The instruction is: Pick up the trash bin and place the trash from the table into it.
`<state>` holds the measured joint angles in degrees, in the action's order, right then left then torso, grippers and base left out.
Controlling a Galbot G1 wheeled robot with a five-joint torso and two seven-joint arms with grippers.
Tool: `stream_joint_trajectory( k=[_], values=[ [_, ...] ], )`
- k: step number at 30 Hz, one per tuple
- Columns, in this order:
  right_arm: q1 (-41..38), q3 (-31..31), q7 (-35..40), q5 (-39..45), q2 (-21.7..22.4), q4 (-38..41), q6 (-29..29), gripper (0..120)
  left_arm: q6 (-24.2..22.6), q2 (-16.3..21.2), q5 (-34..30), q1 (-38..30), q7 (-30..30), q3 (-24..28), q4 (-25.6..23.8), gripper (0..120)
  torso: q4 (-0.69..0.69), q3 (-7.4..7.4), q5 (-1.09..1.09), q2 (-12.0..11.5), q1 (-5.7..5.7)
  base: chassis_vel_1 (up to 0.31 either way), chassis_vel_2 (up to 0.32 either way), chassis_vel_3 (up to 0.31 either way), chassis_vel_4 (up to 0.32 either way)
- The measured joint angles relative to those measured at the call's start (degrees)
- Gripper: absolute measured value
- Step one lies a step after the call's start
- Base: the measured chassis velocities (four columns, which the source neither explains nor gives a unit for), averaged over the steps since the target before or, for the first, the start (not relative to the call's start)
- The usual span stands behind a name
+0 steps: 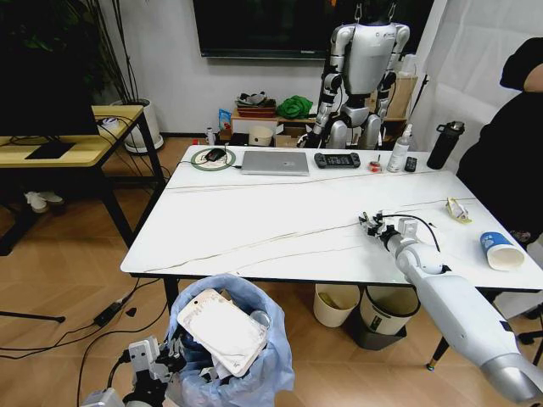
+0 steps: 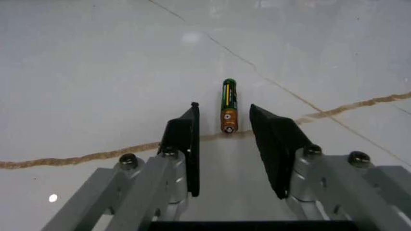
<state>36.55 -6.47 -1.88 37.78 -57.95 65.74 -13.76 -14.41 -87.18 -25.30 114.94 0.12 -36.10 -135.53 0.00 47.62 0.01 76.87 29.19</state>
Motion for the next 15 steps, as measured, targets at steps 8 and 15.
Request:
stream_joint_trajectory(
  k=[8,15],
  values=[
    [0.5,0.0,0.2,-0.8,0.1,0.7,0.0,2,0.0,0.2,-0.1,0.0,0.0,0.0,0.0,0,0.0,0.0,-0.01,0.0,0.0,0.0,0.0,0.0,0.0],
    [1.3,-0.3,0.2,-0.3,0.5,2.9,0.0,0,0.0,0.4,-0.1,0.0,0.0,0.0,0.0,0,-0.01,0.02,0.02,0.0,0.0,0.0,0.0,0.0,0.0]
  ],
)
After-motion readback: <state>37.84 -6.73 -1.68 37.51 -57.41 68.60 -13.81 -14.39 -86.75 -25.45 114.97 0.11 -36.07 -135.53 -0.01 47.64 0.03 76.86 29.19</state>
